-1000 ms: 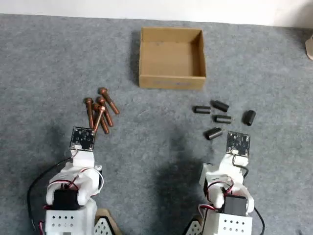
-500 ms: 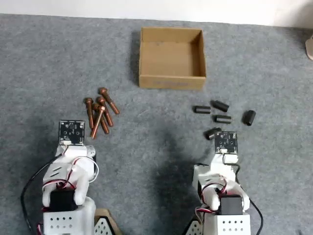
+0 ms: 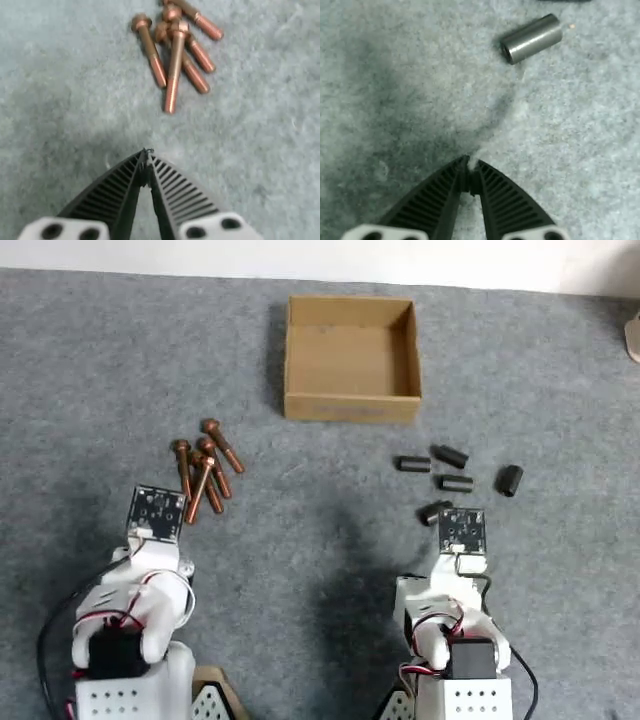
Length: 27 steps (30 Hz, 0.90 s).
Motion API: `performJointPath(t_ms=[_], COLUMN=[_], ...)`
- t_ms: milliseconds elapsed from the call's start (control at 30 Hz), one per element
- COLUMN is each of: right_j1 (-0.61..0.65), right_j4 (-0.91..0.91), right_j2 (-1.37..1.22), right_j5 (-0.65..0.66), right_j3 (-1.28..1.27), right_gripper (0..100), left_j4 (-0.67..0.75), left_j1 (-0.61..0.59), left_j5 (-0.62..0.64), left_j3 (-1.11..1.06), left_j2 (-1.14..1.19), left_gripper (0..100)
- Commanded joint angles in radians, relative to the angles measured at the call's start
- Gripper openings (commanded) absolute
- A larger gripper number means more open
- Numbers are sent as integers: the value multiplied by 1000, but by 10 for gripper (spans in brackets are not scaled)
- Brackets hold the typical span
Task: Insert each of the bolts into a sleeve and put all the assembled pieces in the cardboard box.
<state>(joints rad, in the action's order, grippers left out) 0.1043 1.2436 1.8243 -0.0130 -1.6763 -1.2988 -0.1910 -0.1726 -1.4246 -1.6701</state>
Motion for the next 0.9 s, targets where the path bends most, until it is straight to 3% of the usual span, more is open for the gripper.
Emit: performJointPath(t_ms=[0,133,367,600,867], right_j1=[7,7,7,7,7], right_j4=[-1,-1,-1,-1,-1], right_j2=[10,10,10,10,10], right_j5=[2,2,2,2,2], right_j3=[-128,-128,-128,-128,-128], right_gripper=[5,5,5,5,5], left_j4=[2,14,273,313,316], left_j1=[-1,1,15,125,159], left_j5=[-9,-9,-11,-12,-12], left_j3=[140,343,486,493,656], left_j2=[280,638,1086,1181,1187], left_gripper=[5,5,35,327,254])
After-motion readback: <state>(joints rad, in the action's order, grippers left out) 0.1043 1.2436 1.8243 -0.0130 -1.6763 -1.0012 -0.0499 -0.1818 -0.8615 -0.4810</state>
